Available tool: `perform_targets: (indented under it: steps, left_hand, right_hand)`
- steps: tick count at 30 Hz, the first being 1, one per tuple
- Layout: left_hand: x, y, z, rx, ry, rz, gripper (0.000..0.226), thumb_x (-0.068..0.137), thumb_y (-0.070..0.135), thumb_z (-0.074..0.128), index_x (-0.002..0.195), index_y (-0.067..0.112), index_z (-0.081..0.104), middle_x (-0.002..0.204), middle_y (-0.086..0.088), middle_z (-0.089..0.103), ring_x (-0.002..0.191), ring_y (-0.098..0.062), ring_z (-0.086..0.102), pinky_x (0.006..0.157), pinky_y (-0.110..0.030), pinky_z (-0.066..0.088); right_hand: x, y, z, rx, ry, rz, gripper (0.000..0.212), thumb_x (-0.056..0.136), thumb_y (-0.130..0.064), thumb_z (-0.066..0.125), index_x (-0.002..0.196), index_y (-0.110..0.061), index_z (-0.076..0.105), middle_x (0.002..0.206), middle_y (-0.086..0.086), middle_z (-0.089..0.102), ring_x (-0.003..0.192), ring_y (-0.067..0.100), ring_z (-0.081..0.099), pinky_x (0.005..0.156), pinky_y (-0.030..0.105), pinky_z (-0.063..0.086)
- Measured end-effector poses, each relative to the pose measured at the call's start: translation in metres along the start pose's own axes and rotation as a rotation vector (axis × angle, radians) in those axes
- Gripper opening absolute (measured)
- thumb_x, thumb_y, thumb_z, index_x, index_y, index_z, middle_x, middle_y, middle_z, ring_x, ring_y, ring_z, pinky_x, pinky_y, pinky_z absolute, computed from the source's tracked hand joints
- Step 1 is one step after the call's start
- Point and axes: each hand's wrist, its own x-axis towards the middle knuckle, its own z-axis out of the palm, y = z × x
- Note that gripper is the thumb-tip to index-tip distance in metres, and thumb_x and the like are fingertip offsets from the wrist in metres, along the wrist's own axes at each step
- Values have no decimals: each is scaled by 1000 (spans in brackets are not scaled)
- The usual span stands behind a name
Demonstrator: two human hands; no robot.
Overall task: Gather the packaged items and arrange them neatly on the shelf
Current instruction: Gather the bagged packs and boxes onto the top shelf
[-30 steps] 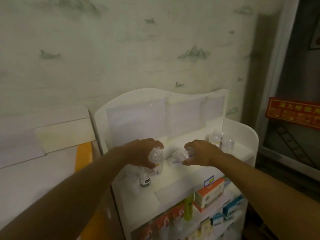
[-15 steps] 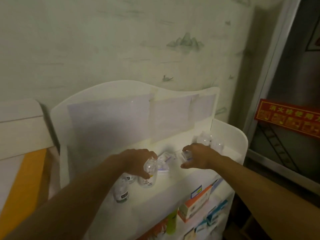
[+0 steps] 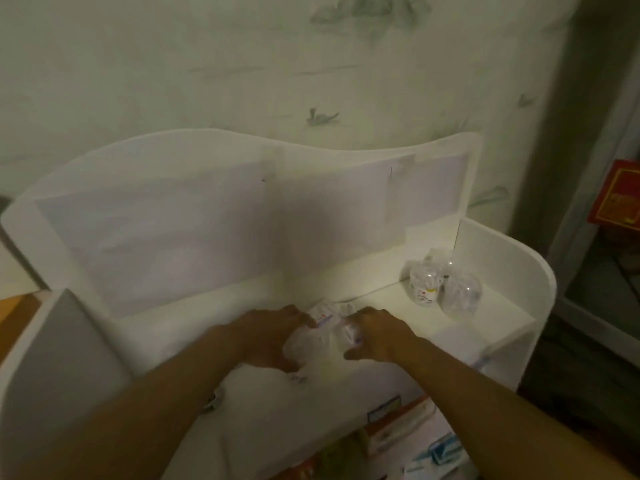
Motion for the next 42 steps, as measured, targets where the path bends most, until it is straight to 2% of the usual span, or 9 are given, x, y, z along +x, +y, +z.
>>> perform_targets:
  steps: [8, 13, 16, 21, 25, 29, 35, 38, 42]
  left_hand:
    - [-15, -3, 10, -81, -10, -106, 77, 73, 56, 71, 137, 42, 31, 136, 15, 40, 117, -14, 53, 90, -25, 41]
    - [-18, 4, 4, -106, 27, -98, 77, 72, 57, 71, 137, 44, 32, 135, 18, 39, 117, -10, 52, 93, -25, 42]
    - [-12, 15, 1, -133, 58, -81, 77, 71, 60, 72, 135, 45, 33, 132, 19, 40, 116, -9, 52, 92, -25, 41]
    - [16, 55, -11, -130, 81, -4, 86, 70, 66, 70, 142, 44, 27, 141, 19, 39, 125, -11, 48, 102, -30, 41]
    - [61, 99, -21, -151, 133, 97, 84, 71, 65, 69, 141, 39, 30, 144, 14, 40, 126, -14, 48, 105, -36, 42]
    - [123, 137, -25, -54, 190, 133, 84, 72, 60, 69, 141, 34, 29, 142, 7, 43, 119, -20, 54, 97, -39, 47]
    - [195, 158, -21, 0, 188, 96, 81, 75, 49, 69, 142, 28, 27, 143, 2, 42, 119, -27, 54, 95, -40, 47]
    - [215, 161, -16, -6, 198, 68, 79, 76, 49, 68, 141, 27, 29, 143, 3, 42, 119, -27, 54, 95, -39, 46]
    - [232, 164, -17, 115, 321, 40, 75, 79, 52, 64, 141, 26, 33, 147, 0, 31, 125, -25, 45, 98, -38, 41]
  right_hand:
    - [19, 8, 24, -22, 1, -52, 85, 74, -56, 74, 145, -26, 38, 147, 3, 30, 126, 30, 42, 99, 42, 46]
    - [14, 9, 17, -46, -16, -69, 99, 70, -63, 73, 150, -29, 26, 155, 1, 25, 134, 32, 36, 107, 47, 37]
    - [6, 14, -6, -43, 16, -87, 84, 77, -61, 68, 147, -30, 34, 151, 1, 36, 133, 29, 41, 108, 44, 38]
    - [-17, 51, -49, -77, 66, -58, 57, 88, -53, 59, 139, -30, 47, 145, -1, 45, 132, 21, 45, 106, 38, 41]
    - [-44, 94, -78, -56, 101, 4, 55, 90, -50, 59, 138, -25, 49, 140, 1, 52, 125, 18, 51, 101, 32, 45]
    - [-69, 135, -95, -48, 133, 109, 53, 90, -49, 59, 137, -27, 50, 138, -2, 54, 121, 19, 54, 100, 32, 46]
    - [-90, 176, -105, -40, 150, 183, 50, 92, -47, 58, 138, -30, 48, 137, -3, 54, 119, 18, 53, 104, 32, 44]
    - [-101, 193, -110, -45, 140, 211, 48, 92, -46, 59, 136, -30, 50, 135, -3, 55, 117, 17, 54, 99, 30, 45]
    - [-109, 206, -112, -33, 139, 260, 46, 92, -45, 59, 135, -30, 50, 136, -4, 54, 118, 17, 54, 99, 32, 46]
